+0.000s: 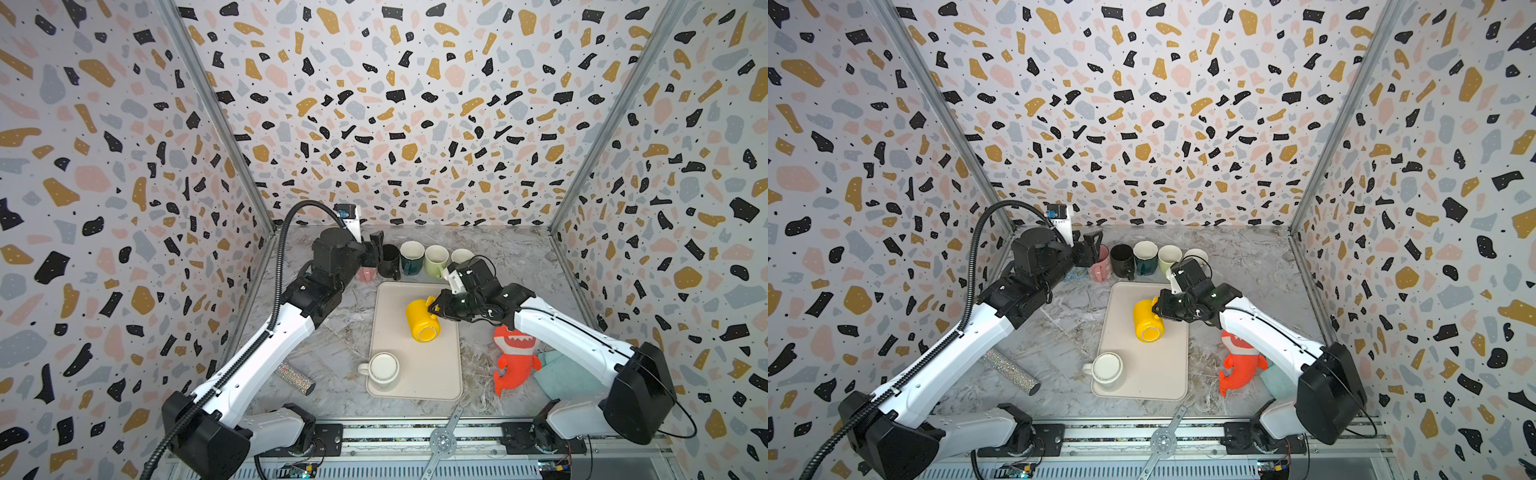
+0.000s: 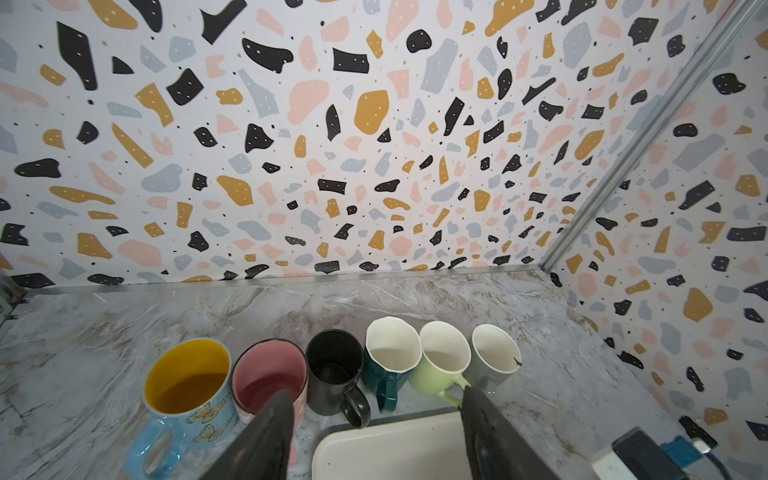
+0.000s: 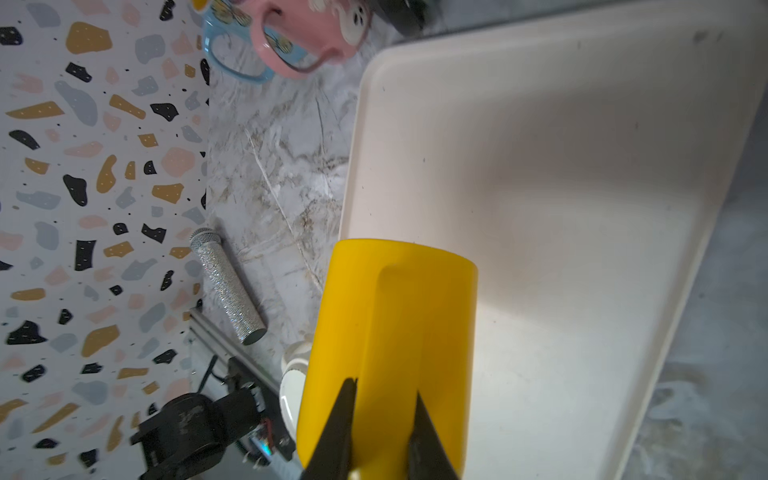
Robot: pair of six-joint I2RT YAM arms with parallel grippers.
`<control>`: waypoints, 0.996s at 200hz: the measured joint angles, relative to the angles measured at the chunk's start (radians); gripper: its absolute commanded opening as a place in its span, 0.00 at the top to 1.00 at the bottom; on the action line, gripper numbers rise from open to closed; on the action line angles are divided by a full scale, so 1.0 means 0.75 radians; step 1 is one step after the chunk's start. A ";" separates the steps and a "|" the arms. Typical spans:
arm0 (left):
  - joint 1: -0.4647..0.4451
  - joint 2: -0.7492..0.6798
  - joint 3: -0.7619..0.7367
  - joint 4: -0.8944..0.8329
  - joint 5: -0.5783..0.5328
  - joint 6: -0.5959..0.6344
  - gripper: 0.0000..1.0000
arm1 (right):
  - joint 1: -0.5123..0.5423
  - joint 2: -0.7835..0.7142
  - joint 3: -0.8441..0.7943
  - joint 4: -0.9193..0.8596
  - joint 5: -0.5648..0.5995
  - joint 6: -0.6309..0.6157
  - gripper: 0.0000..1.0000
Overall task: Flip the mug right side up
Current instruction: 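Lift and turn the yellow mug mouth-up while the left gripper reaches toward it, then close the left gripper on the yellow mug handle while the right gripper holds it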
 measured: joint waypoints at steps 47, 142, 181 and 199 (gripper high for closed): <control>0.010 0.092 0.154 -0.085 0.297 -0.005 0.38 | 0.248 -0.238 -0.173 0.331 0.421 -0.424 1.00; 0.014 0.269 0.333 -0.357 0.918 -0.043 0.42 | 0.407 -0.172 -0.457 1.174 1.089 -1.507 1.00; 0.014 0.287 0.360 -0.461 1.046 -0.019 0.40 | 0.435 0.017 -0.515 1.743 1.287 -2.014 1.00; 0.014 0.294 0.379 -0.494 1.070 -0.005 0.39 | 0.451 0.156 -0.533 2.081 1.339 -2.286 1.00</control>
